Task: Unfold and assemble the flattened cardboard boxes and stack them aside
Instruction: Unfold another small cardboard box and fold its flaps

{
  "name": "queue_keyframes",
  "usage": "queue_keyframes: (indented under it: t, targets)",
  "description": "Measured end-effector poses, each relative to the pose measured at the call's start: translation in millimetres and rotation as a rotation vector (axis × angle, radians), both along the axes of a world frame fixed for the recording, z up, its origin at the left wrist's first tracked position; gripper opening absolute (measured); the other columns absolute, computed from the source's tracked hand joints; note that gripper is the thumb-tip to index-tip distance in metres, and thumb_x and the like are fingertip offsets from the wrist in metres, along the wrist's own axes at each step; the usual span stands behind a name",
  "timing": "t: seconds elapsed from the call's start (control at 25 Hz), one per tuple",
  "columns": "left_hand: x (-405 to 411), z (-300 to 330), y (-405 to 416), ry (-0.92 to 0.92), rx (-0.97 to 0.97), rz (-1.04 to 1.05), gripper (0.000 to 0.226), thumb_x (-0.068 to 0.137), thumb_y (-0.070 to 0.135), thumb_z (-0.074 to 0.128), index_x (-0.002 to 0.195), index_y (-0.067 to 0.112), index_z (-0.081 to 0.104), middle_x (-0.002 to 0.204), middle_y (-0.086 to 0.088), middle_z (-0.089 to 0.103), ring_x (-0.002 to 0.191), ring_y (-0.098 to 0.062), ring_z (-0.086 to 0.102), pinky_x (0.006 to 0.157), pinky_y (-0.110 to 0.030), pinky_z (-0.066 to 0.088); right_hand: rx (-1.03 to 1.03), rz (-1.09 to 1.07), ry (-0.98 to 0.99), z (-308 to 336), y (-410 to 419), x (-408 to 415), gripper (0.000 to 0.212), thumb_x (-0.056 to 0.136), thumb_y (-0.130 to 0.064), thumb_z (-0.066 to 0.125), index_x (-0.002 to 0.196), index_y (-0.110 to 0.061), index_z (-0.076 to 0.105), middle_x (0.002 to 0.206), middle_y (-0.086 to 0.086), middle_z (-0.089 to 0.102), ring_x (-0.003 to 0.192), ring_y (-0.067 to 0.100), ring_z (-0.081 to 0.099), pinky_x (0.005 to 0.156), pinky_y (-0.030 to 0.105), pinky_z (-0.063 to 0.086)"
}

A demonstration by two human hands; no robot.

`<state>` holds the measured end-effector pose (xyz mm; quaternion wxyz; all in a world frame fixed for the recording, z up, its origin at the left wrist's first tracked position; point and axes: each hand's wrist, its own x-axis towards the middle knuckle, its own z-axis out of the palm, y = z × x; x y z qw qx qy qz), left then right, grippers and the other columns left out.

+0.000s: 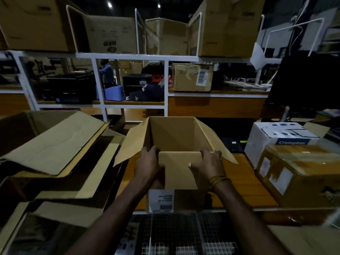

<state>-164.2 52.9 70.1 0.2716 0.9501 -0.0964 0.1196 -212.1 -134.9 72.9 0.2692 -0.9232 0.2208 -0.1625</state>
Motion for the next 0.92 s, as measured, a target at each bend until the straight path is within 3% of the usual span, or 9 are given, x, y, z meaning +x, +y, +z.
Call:
queue_keyframes:
  t: [0.16,0.28,0.56,0.68,0.8,0.92]
  targets:
    - [-8,-25,11,-0.148,-0.108,0.029,0.051,0.079,0.028,0.077,0.123,0.03,0.052,0.132,-0.005,0.045,0.111,-0.027,0.055,0.084,-0.039,0.056,0.031,-0.06,-0.242,-23,23,-18,0.053,0.076,-0.032,0.081,0.122,-0.028,0.054,0.125,0.01,0.037,0.106,0.028,0.053,0.084,0.034,0.053]
    - [-13,-28,36,-0.268,-0.176,-0.056,0.052,0.079,0.029,0.075,0.126,0.03,0.052,0.131,-0.002,0.044,0.112,-0.024,0.051,0.085,-0.033,0.052,0.058,-0.137,-0.365,-27,52,-31,0.054,0.074,-0.03,0.083,0.121,-0.03,0.056,0.125,0.009,0.035,0.106,0.028,0.051,0.082,0.035,0.054]
    - [-42,17,131,-0.514,-0.37,-0.22,0.049,0.081,0.026,0.076,0.125,0.026,0.055,0.133,0.0,0.042,0.112,-0.014,0.045,0.088,-0.03,0.047,-0.07,-0.241,-0.724,16,156,-76,0.053,0.073,-0.026,0.084,0.119,-0.029,0.057,0.132,0.012,0.032,0.118,0.028,0.043,0.097,0.044,0.05]
    - [-51,47,192,-0.606,-0.47,-0.316,0.046,0.082,0.025,0.076,0.124,0.023,0.056,0.132,-0.004,0.042,0.116,-0.019,0.046,0.089,-0.032,0.048,-0.138,-0.313,-0.857,44,224,-96,0.056,0.073,-0.023,0.084,0.122,-0.027,0.057,0.136,0.014,0.031,0.119,0.018,0.037,0.096,0.027,0.044]
    - [-56,77,254,-0.684,-0.555,-0.355,0.043,0.081,0.019,0.074,0.121,0.019,0.059,0.129,-0.006,0.044,0.117,-0.012,0.042,0.091,-0.029,0.046,-0.182,-0.328,-0.971,74,293,-112,0.052,0.075,-0.018,0.083,0.122,-0.023,0.06,0.135,0.018,0.035,0.119,0.015,0.035,0.091,0.005,0.031]
    - [-59,98,320,-0.754,-0.618,-0.353,0.043,0.08,0.015,0.073,0.121,0.019,0.059,0.128,-0.007,0.043,0.116,-0.018,0.045,0.089,-0.034,0.05,-0.2,-0.279,-1.06,98,357,-112,0.05,0.076,-0.016,0.081,0.121,-0.021,0.06,0.133,0.021,0.036,0.12,0.009,0.03,0.088,-0.002,0.031]
